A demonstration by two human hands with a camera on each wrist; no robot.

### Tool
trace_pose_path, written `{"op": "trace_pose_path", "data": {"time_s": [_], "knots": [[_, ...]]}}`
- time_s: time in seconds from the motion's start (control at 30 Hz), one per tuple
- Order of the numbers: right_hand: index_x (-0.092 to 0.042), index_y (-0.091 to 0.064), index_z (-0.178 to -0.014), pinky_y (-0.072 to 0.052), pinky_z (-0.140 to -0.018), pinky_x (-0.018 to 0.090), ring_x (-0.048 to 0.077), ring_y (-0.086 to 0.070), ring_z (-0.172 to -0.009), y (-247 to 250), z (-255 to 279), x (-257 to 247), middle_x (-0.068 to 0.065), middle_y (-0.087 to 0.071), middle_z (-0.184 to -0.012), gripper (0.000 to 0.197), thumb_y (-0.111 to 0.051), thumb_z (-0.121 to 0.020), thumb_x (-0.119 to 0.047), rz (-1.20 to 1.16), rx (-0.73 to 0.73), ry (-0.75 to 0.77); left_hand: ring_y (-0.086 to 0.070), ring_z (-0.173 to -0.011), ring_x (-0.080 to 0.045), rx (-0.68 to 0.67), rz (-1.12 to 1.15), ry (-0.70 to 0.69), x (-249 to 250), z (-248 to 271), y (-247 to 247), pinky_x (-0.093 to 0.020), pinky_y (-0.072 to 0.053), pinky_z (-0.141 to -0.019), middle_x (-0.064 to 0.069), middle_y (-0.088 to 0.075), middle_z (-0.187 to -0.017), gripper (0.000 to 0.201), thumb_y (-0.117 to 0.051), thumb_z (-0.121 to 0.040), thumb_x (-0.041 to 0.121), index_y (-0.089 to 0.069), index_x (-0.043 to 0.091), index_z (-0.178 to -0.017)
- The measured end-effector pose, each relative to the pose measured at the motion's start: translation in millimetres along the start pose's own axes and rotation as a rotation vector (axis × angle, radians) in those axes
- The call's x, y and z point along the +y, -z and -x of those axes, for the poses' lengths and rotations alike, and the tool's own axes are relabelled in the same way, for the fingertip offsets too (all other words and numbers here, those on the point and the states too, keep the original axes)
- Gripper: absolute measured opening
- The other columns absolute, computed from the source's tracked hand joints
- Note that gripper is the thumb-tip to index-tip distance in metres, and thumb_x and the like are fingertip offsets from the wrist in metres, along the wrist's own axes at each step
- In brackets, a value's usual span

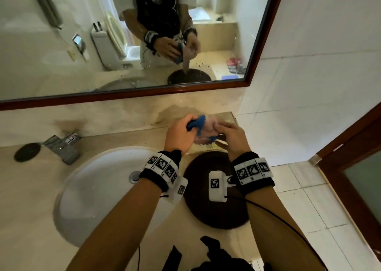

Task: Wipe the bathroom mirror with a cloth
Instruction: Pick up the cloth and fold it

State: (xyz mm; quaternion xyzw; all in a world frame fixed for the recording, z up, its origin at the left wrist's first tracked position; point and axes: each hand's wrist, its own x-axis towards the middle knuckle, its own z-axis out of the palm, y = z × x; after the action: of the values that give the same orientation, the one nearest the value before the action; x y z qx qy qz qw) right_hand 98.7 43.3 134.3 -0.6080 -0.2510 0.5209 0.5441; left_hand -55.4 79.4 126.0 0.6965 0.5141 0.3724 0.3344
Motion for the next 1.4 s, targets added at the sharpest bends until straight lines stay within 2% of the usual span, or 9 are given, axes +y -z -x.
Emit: {"op": "trace_pose_path", "data": {"time_s": [0.13,0.27,0.4,0.67,0.9,1.03,1.17,1.3,1.4], "knots": [[-0.009,-0.055,-0.095,-0.054,-0.062,0.029,0.02,-0.063,-0.075,-9.5,2.2,-20.7,0.006,-0.063,-0.085,0.03,-0.057,-0.077,0.015,-0.079,-0.014,0.104,-0.063,-0.098,-0.017,-0.007,0.062,-0.038,8.8,-6.3,11.2,-0.043,-0.053,-0.087,0.004,-0.069,-0.105,0.032,-0.059,-0.085,0.007,-0.065,0.029,-0.107],[-0.011,-0.052,-0.078,-0.053,-0.052,0.027,0.023,-0.059,-0.073,-16.6,0.3,-34.4,0.005,-0.057,-0.077,0.033,-0.047,-0.073,0.021,-0.06,0.004,0.218,-0.061,-0.105,-0.01,-0.015,0.151,-0.005,15.5,-12.1,17.0,-0.04,-0.052,-0.095,0.01,-0.066,-0.111,0.039,-0.059,-0.09,0.004,-0.062,0.027,-0.123],[-0.012,-0.051,-0.073,-0.05,-0.05,0.027,0.021,-0.056,-0.066,-19.1,-2.3,-46.6,0.004,-0.055,-0.071,0.037,-0.047,-0.074,0.024,-0.053,-0.009,0.316,-0.061,-0.098,0.002,-0.055,0.231,-0.002,23.4,-15.4,22.9,-0.035,-0.053,-0.093,0.021,-0.064,-0.104,0.043,-0.061,-0.091,0.006,-0.056,0.039,-0.118],[-0.012,-0.056,-0.073,-0.052,-0.053,0.026,0.017,-0.058,-0.068,-16.8,3.1,-62.7,-0.001,-0.059,-0.069,0.038,-0.048,-0.076,0.024,-0.085,-0.041,0.431,-0.066,-0.102,-0.009,-0.082,0.395,0.06,36.2,-23.3,24.4,-0.039,-0.053,-0.096,0.006,-0.071,-0.107,0.034,-0.062,-0.091,0.005,-0.061,0.029,-0.116],[-0.015,-0.059,-0.09,-0.054,-0.057,0.026,0.021,-0.061,-0.078,-10.3,5.4,-70.7,0.003,-0.061,-0.085,0.04,-0.054,-0.076,0.022,-0.092,-0.09,0.404,-0.067,-0.086,-0.008,0.109,0.333,-0.038,44.0,-38.0,30.8,-0.035,-0.056,-0.083,0.007,-0.072,-0.089,0.037,-0.058,-0.083,-0.009,-0.069,0.024,-0.094],[-0.018,-0.063,-0.114,-0.053,-0.069,0.031,0.025,-0.065,-0.091,-1.2,3.5,-78.8,0.01,-0.065,-0.101,0.048,-0.063,-0.075,0.01,-0.033,-0.088,0.37,-0.06,-0.076,0.009,0.144,0.282,-0.083,56.4,-47.2,40.1,-0.019,-0.049,-0.076,0.011,-0.069,-0.086,0.039,-0.057,-0.081,-0.01,-0.07,0.023,-0.095],[-0.017,-0.06,-0.124,-0.05,-0.076,0.028,0.021,-0.06,-0.102,-2.8,0.4,-86.9,0.006,-0.063,-0.117,0.057,-0.066,-0.073,0.007,0.028,-0.029,0.48,-0.063,-0.078,0.004,0.14,0.304,-0.066,69.0,-58.0,51.3,-0.013,-0.049,-0.072,0.005,-0.071,-0.092,0.042,-0.055,-0.082,-0.01,-0.071,0.02,-0.107],[-0.024,-0.057,-0.129,-0.048,-0.093,0.028,0.016,-0.058,-0.11,-13.6,5.0,-95.6,0.004,-0.059,-0.127,0.064,-0.065,-0.075,0.011,0.142,-0.004,0.647,-0.066,-0.085,-0.003,0.121,0.352,-0.087,83.6,-63.9,60.9,-0.018,-0.052,-0.076,0.0,-0.072,-0.1,0.045,-0.052,-0.083,-0.011,-0.069,0.016,-0.114],[-0.022,-0.057,-0.13,-0.045,-0.09,0.013,0.004,-0.055,-0.111,-22.9,12.9,-102.3,-0.001,-0.055,-0.13,0.064,-0.069,-0.075,0.009,0.191,-0.041,0.749,-0.066,-0.095,-0.013,0.114,0.337,-0.114,92.8,-67.5,65.7,-0.03,-0.055,-0.086,0.001,-0.071,-0.103,0.044,-0.052,-0.084,-0.008,-0.068,0.02,-0.113]]}}
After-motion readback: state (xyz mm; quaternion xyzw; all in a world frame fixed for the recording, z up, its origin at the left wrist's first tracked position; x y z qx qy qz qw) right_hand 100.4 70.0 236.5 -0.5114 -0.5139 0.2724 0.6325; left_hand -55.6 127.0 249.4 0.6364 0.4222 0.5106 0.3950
